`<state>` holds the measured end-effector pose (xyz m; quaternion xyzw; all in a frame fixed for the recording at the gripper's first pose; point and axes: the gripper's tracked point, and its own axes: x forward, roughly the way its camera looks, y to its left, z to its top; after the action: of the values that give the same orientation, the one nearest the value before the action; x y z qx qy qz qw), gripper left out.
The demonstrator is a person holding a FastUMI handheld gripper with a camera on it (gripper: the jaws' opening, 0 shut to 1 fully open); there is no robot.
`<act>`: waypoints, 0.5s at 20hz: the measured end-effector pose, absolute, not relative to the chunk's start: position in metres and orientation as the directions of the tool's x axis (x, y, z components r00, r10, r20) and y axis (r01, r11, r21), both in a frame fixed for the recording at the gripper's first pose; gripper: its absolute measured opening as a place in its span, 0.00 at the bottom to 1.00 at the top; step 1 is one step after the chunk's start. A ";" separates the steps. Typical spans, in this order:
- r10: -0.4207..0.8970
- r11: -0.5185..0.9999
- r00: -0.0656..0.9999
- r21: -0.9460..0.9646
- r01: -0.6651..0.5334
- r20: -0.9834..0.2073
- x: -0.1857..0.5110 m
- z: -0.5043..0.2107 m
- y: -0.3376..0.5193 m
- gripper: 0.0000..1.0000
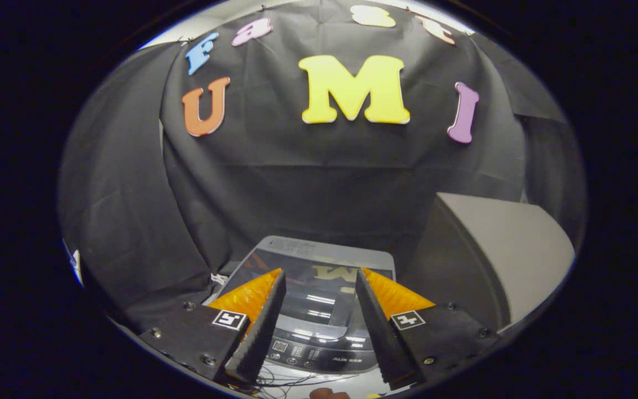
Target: Put the clothes into the washing machine and then close the washing machine lid.
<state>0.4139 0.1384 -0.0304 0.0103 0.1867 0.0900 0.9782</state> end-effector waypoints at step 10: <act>0.136 0.991 0.980 0.007 -0.137 -0.146 0.200 0.068 0.066 0.81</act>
<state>0.1999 0.0659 0.0681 -0.0014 0.0735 0.0685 0.9949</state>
